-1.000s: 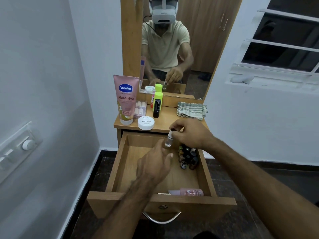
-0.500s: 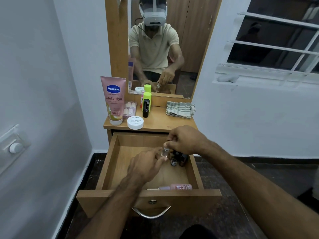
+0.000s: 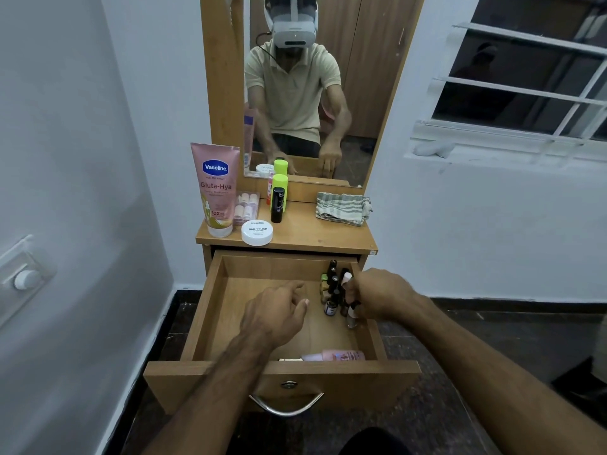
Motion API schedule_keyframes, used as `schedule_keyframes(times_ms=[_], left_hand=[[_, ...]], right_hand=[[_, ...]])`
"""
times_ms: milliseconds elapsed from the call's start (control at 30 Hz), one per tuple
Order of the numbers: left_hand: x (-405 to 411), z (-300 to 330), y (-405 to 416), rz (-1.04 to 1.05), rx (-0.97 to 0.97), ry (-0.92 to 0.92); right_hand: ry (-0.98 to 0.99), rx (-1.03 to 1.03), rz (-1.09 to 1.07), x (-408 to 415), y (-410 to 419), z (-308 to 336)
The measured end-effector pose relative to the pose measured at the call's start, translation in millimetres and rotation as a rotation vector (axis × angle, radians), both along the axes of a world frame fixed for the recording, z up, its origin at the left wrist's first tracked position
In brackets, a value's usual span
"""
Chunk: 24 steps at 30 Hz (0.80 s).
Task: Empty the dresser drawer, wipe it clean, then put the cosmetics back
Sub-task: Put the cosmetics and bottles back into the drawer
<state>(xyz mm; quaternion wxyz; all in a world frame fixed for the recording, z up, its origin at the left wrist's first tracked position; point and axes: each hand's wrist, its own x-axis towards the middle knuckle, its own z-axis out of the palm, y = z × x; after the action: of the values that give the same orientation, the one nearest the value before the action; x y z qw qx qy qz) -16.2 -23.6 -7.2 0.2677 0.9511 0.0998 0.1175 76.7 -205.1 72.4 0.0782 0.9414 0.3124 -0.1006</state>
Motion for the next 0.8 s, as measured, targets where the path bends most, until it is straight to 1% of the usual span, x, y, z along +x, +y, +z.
schedule_keyframes(times_ms=[167, 400, 800], left_hand=[[0.3, -0.4, 0.2, 0.004, -0.006, -0.009], [-0.3, 0.7, -0.5, 0.012, -0.006, -0.01], [-2.5, 5.8, -1.4, 0.027, -0.021, 0.001]], right_hand=[[-0.041, 0.027, 0.002, -0.8, -2.8, -9.9], [-0.136, 0.013, 0.041, -4.1, -4.2, -18.9], [-0.079, -0.038, 0.055, -8.1, -1.1, -18.5]])
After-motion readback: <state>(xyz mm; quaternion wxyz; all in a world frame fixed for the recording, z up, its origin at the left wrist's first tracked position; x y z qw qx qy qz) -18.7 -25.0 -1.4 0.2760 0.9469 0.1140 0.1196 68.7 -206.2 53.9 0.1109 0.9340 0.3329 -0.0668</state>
